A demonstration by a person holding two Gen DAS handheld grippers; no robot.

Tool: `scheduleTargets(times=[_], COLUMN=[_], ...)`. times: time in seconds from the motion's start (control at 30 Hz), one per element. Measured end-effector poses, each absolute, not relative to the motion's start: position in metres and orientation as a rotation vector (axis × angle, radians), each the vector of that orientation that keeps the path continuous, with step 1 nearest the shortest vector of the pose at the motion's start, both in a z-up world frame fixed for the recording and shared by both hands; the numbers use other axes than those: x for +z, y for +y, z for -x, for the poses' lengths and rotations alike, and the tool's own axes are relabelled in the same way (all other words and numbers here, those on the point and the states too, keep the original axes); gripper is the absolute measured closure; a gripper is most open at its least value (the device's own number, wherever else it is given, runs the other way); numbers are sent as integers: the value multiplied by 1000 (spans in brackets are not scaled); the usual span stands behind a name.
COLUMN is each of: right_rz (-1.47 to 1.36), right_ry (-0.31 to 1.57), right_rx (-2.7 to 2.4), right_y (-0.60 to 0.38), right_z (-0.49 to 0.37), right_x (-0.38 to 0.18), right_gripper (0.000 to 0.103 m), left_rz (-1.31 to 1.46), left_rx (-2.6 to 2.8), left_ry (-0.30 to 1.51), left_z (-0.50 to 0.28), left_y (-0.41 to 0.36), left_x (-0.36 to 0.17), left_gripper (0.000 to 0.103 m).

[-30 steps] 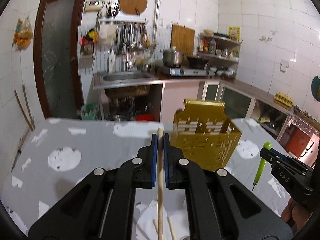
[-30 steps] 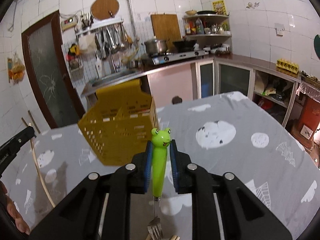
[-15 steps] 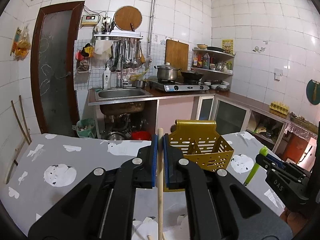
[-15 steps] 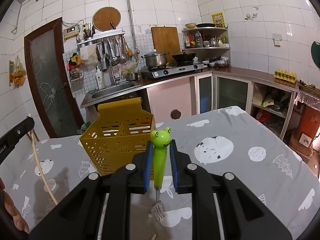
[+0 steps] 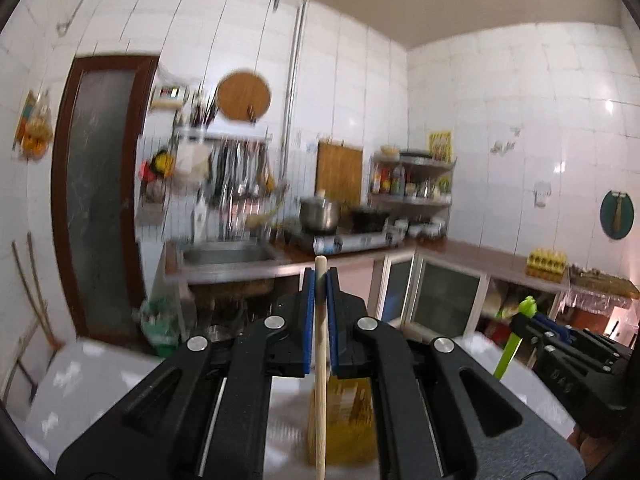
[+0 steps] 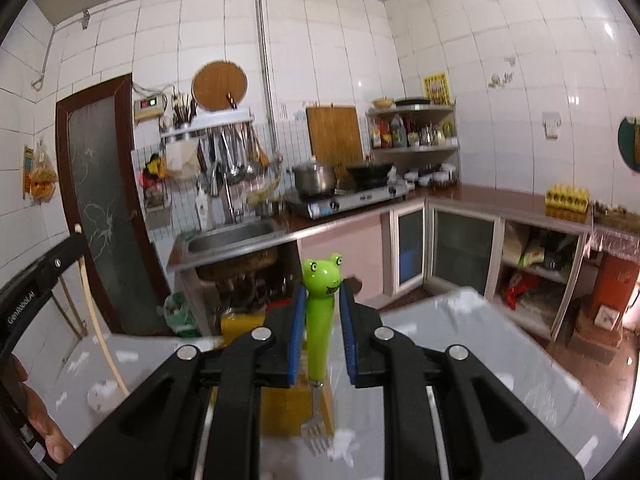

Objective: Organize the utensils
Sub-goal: 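Carry the fork and chopstick to the yellow holder while both tools drop them in, then move both open tools back down toward the remaining chopsticks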

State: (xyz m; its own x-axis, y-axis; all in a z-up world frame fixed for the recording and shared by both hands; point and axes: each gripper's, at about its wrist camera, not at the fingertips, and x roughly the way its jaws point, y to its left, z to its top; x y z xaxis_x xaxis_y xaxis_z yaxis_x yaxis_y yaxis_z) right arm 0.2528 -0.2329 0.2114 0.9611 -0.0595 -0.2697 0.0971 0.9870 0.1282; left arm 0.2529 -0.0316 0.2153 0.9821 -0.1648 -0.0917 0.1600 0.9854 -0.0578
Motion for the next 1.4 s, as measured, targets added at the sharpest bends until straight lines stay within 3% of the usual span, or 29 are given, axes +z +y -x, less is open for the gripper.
scheduleTargets(times=[0.27, 0.67, 1.07, 1.13, 1.17, 1.27, 1.3, 1.37, 1.4], right_rz=[-214, -257, -146, -137, -131, -100, -91, -73, -68], right_ry=[265, 380, 489, 490, 482, 463, 453, 450, 449], right_rx=[-76, -86, -51, -40, -38, -53, -59, -64, -68], right_y=[-240, -247, -228, -225, -226, -228, -229, -232, -234], right_z=[-309, -361, -372, -371, -369, -361, -356, -348, -344], right_x=[230, 161, 95, 92, 92, 102, 108, 119, 123], right_gripper=[85, 85, 85, 85, 84, 53, 44, 43, 42], left_rz=[97, 47, 23, 15, 13, 22, 31, 41, 41], left_rx=[-190, -169, -119, -106, -92, -65, -64, -61, -61], left_ry=[41, 147, 241, 257, 257, 272, 282, 292, 302], left_z=[-309, -388, -387, -381, -377, -364, -359, -350, -345], left_y=[-49, -65, -45, -40, -38, -25, -19, -10, -6], left_x=[238, 148, 107, 107, 109, 117, 121, 126, 129], left_gripper=[98, 98, 96, 87, 75, 42, 37, 21, 18])
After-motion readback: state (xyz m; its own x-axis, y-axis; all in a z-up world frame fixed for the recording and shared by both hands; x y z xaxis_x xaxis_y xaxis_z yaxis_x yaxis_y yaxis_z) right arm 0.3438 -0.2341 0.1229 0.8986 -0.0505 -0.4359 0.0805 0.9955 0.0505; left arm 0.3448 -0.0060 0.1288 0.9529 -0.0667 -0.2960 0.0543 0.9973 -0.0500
